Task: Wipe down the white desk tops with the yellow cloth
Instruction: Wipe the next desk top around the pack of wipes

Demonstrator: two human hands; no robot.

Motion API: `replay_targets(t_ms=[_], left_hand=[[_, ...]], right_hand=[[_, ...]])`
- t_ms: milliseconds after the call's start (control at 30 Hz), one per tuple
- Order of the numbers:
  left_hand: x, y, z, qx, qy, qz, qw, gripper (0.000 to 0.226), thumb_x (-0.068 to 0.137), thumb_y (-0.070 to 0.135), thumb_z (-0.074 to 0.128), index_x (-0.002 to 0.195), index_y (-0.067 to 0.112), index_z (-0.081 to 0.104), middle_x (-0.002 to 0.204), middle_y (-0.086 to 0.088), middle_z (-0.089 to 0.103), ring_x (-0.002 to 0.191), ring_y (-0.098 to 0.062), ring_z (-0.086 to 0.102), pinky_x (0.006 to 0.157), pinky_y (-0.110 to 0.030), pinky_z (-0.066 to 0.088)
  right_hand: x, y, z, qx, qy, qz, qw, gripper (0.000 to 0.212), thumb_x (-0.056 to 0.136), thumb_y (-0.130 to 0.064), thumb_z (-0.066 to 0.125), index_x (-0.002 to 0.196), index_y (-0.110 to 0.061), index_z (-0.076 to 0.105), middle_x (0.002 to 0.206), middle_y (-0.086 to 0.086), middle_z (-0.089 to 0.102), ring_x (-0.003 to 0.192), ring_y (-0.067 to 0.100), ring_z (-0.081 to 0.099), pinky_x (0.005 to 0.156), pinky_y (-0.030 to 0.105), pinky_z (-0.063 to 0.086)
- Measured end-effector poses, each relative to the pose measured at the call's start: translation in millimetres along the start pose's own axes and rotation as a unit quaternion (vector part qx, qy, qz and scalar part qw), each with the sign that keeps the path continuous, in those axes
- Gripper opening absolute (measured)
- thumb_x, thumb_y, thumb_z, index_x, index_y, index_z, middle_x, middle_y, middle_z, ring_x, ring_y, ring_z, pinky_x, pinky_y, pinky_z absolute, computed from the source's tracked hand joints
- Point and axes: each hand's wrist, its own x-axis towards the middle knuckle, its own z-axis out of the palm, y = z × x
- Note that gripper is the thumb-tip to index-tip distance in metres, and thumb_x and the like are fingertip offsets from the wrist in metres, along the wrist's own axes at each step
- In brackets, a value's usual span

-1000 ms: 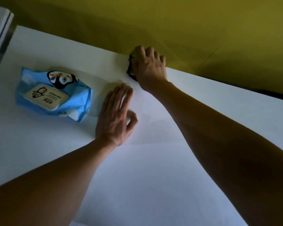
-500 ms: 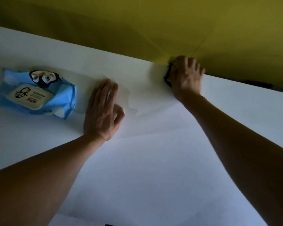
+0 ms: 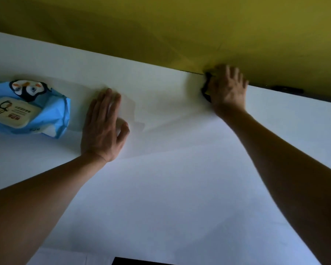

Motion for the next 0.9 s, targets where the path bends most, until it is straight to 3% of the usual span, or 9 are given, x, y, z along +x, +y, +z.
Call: replay_targets(t_ms=[100, 267, 433, 533, 633, 900], left_hand=[[0.7, 7.2, -1.0, 0.008, -0.001, -0.003, 1.000, 0.075, 0.099, 0.037, 0.040, 0.164, 0.004, 0.022, 0.171, -0.020, 0.020, 0.159, -0.035, 0.018, 0.130, -0.050, 0.015], [-6.1, 35.0, 1.3, 0.023, 0.010, -0.026, 0.999, 0.062, 0.100, 0.020, 0.041, 0.159, 0.003, 0.036, 0.167, -0.019, 0.033, 0.152, -0.039, 0.034, 0.128, -0.050, 0.022], [-12.4, 149.1, 22.4, -0.057, -0.032, 0.084, 0.994, 0.062, 0.098, 0.023, 0.045, 0.158, 0.010, 0.043, 0.167, -0.016, 0.035, 0.154, -0.037, 0.033, 0.127, -0.051, 0.025], [-5.0, 214.6, 30.6, -0.045, -0.048, 0.008, 0.998, 0.064, 0.098, 0.030, 0.041, 0.161, 0.018, 0.038, 0.170, -0.013, 0.030, 0.156, -0.037, 0.027, 0.129, -0.052, 0.017], [1.2, 228.4, 37.3, 0.001, -0.040, -0.030, 0.999, 0.065, 0.098, 0.031, 0.039, 0.163, 0.022, 0.035, 0.171, -0.012, 0.027, 0.157, -0.036, 0.026, 0.129, -0.054, 0.014], [2.6, 230.4, 44.5, -0.003, -0.013, -0.031, 0.999, 0.064, 0.096, 0.030, 0.039, 0.159, 0.019, 0.042, 0.169, -0.010, 0.032, 0.158, -0.033, 0.026, 0.131, -0.052, 0.012]], right_hand=[[-6.5, 55.6, -20.9, -0.014, 0.007, 0.044, 0.999, 0.047, 0.097, -0.037, 0.037, 0.133, -0.010, 0.049, 0.120, 0.023, 0.052, 0.113, 0.040, 0.051, 0.098, 0.049, 0.034], [-5.3, 56.6, -19.4, -0.001, 0.021, 0.047, 0.999, 0.051, 0.094, -0.041, 0.032, 0.130, -0.012, 0.053, 0.117, 0.021, 0.055, 0.113, 0.039, 0.052, 0.098, 0.047, 0.034], [-8.1, 59.2, -17.4, 0.002, 0.017, 0.050, 0.999, 0.051, 0.095, -0.041, 0.033, 0.131, -0.010, 0.052, 0.117, 0.022, 0.055, 0.111, 0.039, 0.052, 0.097, 0.048, 0.034], [-9.0, 60.8, -15.6, 0.003, 0.026, 0.024, 0.999, 0.047, 0.099, -0.037, 0.036, 0.132, -0.008, 0.051, 0.116, 0.022, 0.055, 0.110, 0.039, 0.052, 0.098, 0.048, 0.035], [-7.6, 62.6, -18.0, 0.008, 0.029, 0.018, 0.999, 0.041, 0.103, -0.033, 0.039, 0.134, -0.007, 0.049, 0.118, 0.021, 0.054, 0.111, 0.039, 0.051, 0.101, 0.048, 0.033], [11.2, -36.4, 5.6, 0.043, -0.040, -0.100, 0.993, 0.039, 0.103, -0.040, 0.038, 0.133, -0.019, 0.048, 0.123, 0.010, 0.054, 0.114, 0.032, 0.051, 0.096, 0.043, 0.033]])
